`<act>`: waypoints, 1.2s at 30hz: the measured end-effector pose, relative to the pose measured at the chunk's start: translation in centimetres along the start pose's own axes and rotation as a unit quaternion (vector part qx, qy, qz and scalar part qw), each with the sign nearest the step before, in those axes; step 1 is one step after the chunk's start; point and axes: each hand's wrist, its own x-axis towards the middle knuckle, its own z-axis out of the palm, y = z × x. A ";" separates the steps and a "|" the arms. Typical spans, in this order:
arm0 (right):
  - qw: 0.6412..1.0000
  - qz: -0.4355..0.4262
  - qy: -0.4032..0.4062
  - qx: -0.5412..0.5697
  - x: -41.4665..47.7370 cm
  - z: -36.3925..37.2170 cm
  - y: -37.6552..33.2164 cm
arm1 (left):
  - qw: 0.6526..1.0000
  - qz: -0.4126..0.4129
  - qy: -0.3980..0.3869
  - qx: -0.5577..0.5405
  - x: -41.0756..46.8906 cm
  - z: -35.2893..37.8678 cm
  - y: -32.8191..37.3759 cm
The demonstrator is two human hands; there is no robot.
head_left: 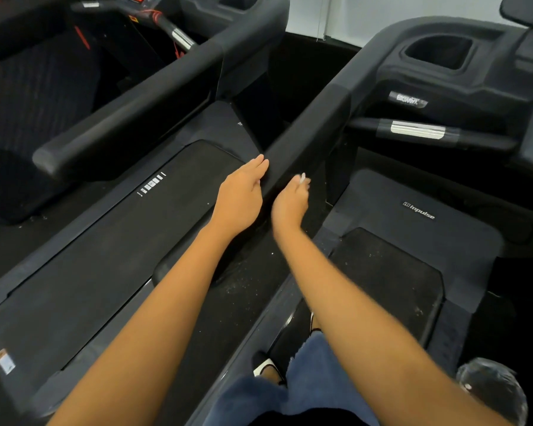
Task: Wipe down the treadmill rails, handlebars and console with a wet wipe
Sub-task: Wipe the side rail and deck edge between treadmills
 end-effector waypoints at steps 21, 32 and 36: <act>0.945 -0.303 -0.107 -0.067 -12.2 0.1 6.4 | 0.980 -0.073 -0.001 -0.183 0.3 -1.5 -0.3; 0.942 -0.263 -0.142 -0.150 -2.9 1.2 -7.3 | 0.934 -0.146 0.021 -0.326 -0.7 -3.1 -2.4; 0.962 -0.166 -0.217 -0.025 -5.7 0.5 -10.9 | 0.927 -0.151 0.017 -0.343 -1.1 -3.7 -1.9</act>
